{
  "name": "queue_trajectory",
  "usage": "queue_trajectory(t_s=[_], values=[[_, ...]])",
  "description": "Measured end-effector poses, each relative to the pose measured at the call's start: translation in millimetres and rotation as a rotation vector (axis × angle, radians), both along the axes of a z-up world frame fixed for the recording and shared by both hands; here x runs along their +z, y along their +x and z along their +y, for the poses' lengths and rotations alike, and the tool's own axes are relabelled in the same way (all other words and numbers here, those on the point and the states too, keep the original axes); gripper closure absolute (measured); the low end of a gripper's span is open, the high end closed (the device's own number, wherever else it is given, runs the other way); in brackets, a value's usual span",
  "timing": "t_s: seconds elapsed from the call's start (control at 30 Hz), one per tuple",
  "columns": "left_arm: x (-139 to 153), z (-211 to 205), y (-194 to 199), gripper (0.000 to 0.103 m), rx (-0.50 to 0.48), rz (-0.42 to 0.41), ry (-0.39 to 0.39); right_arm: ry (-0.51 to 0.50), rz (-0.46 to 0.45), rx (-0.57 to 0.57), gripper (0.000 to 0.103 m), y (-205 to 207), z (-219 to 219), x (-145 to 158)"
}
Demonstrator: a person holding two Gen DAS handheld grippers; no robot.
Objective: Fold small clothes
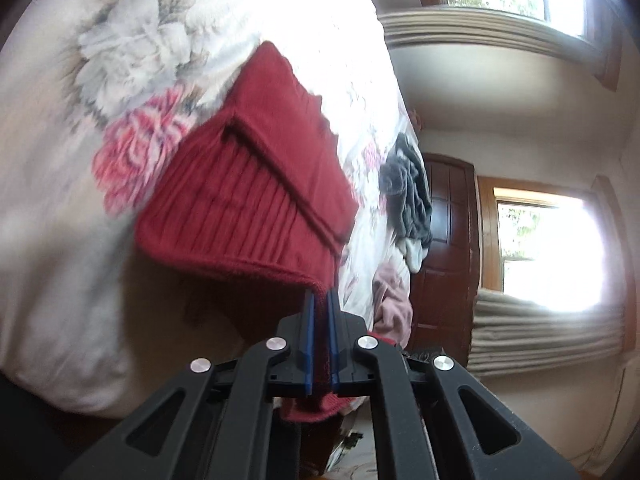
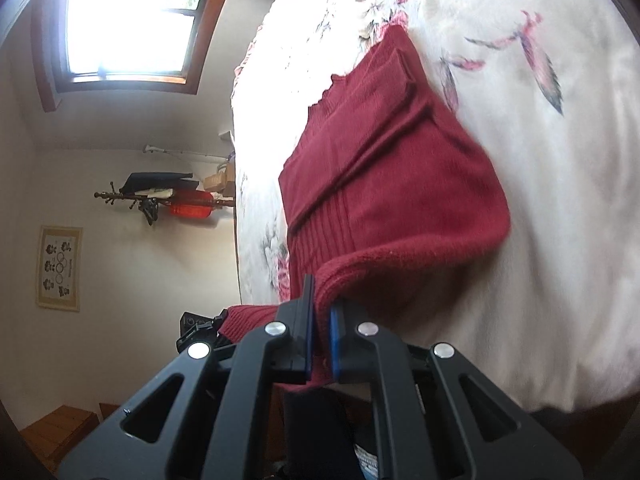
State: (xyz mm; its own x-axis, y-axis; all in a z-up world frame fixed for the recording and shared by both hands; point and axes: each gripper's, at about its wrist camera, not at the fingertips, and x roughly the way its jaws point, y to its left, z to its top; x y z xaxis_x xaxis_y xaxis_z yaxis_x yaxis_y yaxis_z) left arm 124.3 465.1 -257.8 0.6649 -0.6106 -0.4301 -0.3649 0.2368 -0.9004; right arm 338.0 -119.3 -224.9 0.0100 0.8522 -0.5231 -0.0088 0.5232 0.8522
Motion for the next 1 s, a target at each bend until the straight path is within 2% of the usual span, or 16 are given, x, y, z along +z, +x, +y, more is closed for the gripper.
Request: queue_trajectory(t_s=[0.27,0.53,0.63,0.67,0.7,0.77,0.8,0.87,0.93,1.0], values=[[-26,33,74,0.098,0.049,0.058,0.002,-0.035,0.036,-0.036,0.098,85,27,-20],[-73,67,134,0.098,0.119,0.158,0.023,-0.128,0.121,-0.049,0.098,159,57,-82],[-87,70,153,0.098,0.118,0.179,0.057,-0.159,0.147,-0.072,0.087,174,62,-104],[-87,70,156,0.097,0.116,0.180,0.072,-0.166,0.151,-0.090,0.075,179,60,-108],[-88,70,157,0.095,0.117,0.178,0.083,-0.168,0.144,-0.103,0.069,181,58,-110],[-86,74,155,0.081,0.138,0.150,0.099,-0.149,0.123,-0.102,0.069,182,54,-107],[-84,77,153,0.077,0.149,0.139,0.115,-0.158,0.099,-0.094,0.068,181,51,-104],[-77,79,148,0.060,0.150,0.116,0.173,-0.202,0.051,-0.069,0.065,178,49,-98],[-72,77,147,0.055,0.109,0.106,0.231,-0.264,-0.001,-0.022,0.065,173,49,-93],[-69,67,152,0.053,0.018,0.119,0.331,-0.320,-0.046,0.026,0.062,169,54,-91]])
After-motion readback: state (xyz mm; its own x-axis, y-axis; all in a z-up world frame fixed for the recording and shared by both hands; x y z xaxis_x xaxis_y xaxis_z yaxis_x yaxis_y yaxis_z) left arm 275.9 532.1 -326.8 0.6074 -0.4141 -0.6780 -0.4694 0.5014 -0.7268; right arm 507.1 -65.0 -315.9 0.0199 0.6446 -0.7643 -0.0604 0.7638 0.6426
